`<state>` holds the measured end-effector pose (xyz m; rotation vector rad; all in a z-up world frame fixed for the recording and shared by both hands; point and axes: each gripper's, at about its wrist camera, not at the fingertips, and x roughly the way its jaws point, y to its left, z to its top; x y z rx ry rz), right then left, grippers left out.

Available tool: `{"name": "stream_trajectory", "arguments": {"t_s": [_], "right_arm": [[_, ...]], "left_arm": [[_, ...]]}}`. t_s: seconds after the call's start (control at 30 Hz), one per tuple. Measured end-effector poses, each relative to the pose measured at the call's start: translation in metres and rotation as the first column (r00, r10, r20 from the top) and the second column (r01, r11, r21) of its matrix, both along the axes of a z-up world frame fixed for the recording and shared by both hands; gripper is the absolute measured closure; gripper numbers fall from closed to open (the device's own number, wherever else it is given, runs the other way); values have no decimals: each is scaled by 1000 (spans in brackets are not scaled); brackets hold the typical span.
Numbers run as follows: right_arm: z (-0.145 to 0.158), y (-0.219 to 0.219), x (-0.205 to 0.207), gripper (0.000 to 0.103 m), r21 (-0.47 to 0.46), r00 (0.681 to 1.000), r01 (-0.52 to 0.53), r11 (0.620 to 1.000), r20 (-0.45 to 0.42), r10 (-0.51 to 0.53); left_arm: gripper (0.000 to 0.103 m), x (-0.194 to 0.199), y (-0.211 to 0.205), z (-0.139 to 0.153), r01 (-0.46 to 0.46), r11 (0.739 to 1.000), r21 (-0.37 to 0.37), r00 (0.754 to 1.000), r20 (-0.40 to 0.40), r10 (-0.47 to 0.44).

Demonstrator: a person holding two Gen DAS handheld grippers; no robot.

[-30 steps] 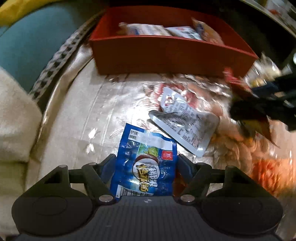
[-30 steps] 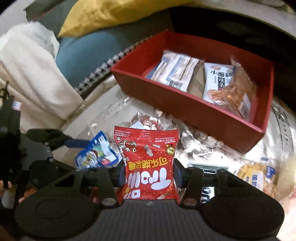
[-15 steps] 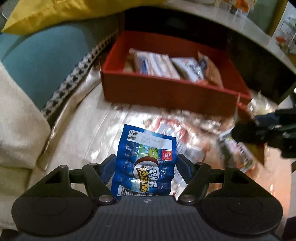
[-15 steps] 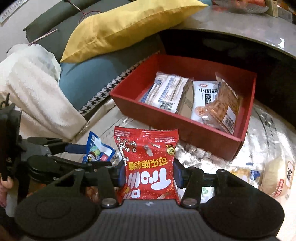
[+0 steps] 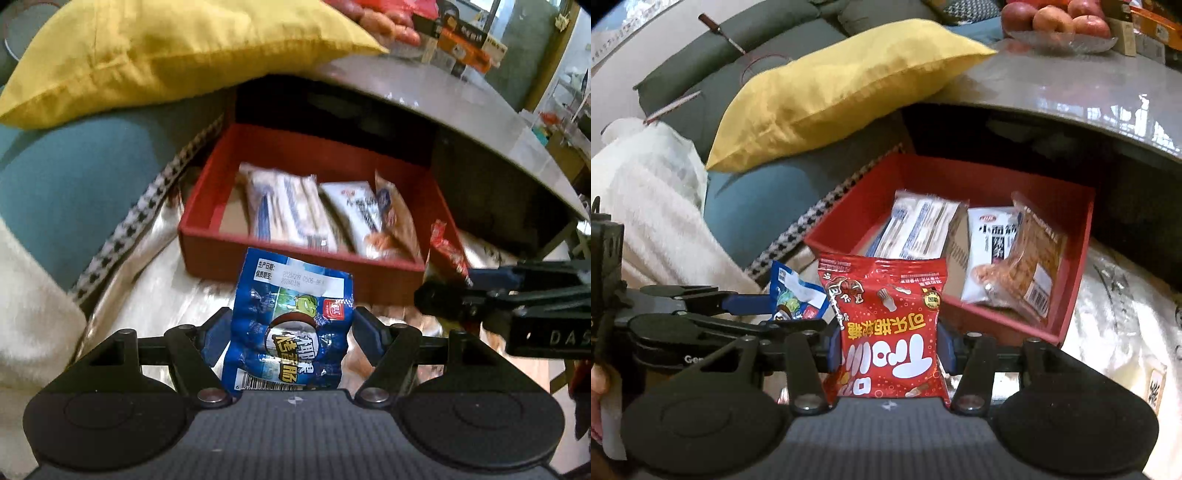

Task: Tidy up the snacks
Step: 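Lift the Trolli bag and sausage pack with both grippers and carry them over the red tray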

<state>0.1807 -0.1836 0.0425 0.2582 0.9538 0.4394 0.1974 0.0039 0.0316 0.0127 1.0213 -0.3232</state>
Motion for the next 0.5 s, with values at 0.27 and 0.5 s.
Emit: {"name": "stream_trajectory", "arguments": {"t_s": [0.27, 0.5], "right_arm": [[5, -8, 12, 58, 16, 999, 43, 999, 18, -44], [10, -14, 21, 58, 31, 996, 74, 997, 39, -76]], "left_arm": [[27, 22, -12, 10, -14, 1000, -20, 999, 38, 15], [27, 36, -21, 13, -28, 999, -24, 998, 58, 29]]}}
